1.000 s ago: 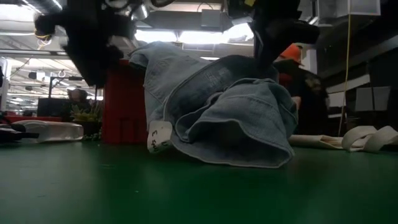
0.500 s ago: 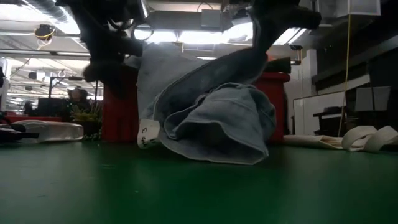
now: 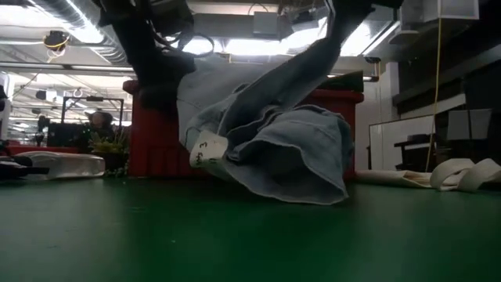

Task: Fold Laundry from Bin
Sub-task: Fold the blue pants

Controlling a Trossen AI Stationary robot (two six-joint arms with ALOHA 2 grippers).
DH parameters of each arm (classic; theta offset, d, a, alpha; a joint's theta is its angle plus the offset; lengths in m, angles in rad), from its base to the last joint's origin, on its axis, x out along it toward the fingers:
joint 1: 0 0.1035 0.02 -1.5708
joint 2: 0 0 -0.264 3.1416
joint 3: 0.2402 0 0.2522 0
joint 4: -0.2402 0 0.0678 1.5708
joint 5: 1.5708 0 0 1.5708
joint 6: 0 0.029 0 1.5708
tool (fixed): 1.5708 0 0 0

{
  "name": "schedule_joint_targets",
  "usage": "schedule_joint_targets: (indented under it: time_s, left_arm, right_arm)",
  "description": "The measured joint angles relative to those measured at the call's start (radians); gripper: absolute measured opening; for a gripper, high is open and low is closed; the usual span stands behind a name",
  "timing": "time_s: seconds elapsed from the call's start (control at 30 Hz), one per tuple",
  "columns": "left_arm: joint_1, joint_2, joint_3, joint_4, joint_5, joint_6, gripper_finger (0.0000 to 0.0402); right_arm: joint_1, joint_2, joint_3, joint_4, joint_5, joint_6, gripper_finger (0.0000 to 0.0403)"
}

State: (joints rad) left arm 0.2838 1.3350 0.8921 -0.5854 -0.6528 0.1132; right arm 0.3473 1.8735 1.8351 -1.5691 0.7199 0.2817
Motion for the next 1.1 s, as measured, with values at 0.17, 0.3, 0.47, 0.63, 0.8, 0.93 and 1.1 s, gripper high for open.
schedule_joint_targets:
  time_s: [0.17, 0.3, 0.47, 0.63, 0.8, 0.93, 1.1]
  left_arm:
    - [0.056, 0.0, 0.0, 0.062, 0.026, 0.029, 0.0002]
    - [0.092, 0.0, 0.0, 0.112, 0.045, 0.055, 0.0002]
    - [0.127, 0.0, 0.0, 0.149, 0.08, 0.064, 0.0002]
    - [0.139, 0.0, 0.0, 0.163, 0.088, 0.077, 0.0002]
    - [0.137, 0.0, 0.0, 0.163, 0.089, 0.077, 0.0002]
    - [0.136, 0.0, 0.0, 0.167, 0.094, 0.077, 0.0002]
    - [0.136, 0.0, 0.0, 0.167, 0.094, 0.078, 0.0002]
  right_arm:
    - [-0.002, -0.065, 0.0, -0.002, 0.014, 0.0, 0.0002]
    - [-0.002, -0.123, -0.038, 0.001, 0.023, 0.002, 0.0002]
    - [-0.01, -0.234, -0.167, 0.001, 0.027, 0.088, 0.0002]
    - [-0.008, -0.365, -0.36, -0.002, -0.008, 0.243, 0.0001]
    - [-0.008, -0.47, -0.555, 0.001, -0.051, 0.39, 0.0001]
    - [-0.008, -0.526, -0.687, -0.001, -0.109, 0.474, 0.0001]
    - [-0.008, -0.555, -0.814, -0.002, -0.198, 0.549, 0.0001]
